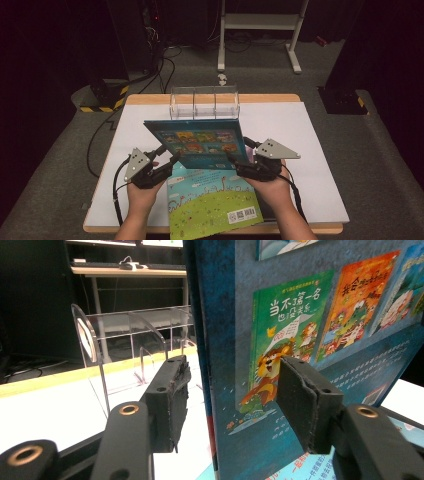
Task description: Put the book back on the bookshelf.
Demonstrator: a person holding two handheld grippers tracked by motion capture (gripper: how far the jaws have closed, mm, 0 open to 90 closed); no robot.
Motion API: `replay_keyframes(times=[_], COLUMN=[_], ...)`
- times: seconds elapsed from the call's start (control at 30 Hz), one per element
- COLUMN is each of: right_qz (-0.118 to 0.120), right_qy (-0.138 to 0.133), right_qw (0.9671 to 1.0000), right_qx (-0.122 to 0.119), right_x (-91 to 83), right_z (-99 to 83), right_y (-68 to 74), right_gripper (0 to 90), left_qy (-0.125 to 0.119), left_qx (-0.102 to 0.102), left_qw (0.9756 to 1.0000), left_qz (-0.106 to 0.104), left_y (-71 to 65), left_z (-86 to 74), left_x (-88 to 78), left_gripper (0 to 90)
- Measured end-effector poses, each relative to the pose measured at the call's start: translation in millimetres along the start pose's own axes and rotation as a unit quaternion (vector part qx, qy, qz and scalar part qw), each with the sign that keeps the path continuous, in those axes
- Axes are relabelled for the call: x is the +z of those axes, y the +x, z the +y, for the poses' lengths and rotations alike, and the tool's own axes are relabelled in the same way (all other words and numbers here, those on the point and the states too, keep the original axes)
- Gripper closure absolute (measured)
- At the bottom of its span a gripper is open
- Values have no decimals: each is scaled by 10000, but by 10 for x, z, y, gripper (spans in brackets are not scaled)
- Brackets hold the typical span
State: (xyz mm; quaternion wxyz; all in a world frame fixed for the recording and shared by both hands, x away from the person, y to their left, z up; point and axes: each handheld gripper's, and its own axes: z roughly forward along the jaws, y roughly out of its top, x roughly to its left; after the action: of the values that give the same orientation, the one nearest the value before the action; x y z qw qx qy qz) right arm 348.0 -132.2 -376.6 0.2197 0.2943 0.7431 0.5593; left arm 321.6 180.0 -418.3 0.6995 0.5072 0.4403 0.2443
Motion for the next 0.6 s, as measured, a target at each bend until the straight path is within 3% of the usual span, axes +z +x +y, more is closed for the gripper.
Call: replay_keyframes(times=[0.1, 0.27, 0.37, 0.5, 0.57, 0.6], right_qz=[114, 484, 651, 1037, 1229, 1126], right_qy=[-83, 68, 72, 189, 291, 299], right_qw=[9999, 9988, 9978, 9941, 9905, 9912], right_qx=[-93, -60, -33, -240, -541, -633], right_x=[-16, 14, 25, 47, 68, 73], right_z=[-18, -49, -79, -96, -106, -110], right_y=[38, 45, 47, 104, 194, 247], right_gripper=[378, 496, 550, 669, 734, 749], left_qy=[-6, 36, 101, 70, 42, 38], left_qx=[18, 37, -70, -193, -243, -289], left_qw=[10000, 9999, 9999, 9995, 9990, 9986], left_qz=[46, 115, 116, 238, 379, 442], left_y=[-10, 5, 53, 185, 259, 292], left_z=[-3, 3, 25, 55, 71, 83], left_x=[-23, -57, -63, -99, -119, -129], left_gripper=[459, 452, 422, 421, 414, 409])
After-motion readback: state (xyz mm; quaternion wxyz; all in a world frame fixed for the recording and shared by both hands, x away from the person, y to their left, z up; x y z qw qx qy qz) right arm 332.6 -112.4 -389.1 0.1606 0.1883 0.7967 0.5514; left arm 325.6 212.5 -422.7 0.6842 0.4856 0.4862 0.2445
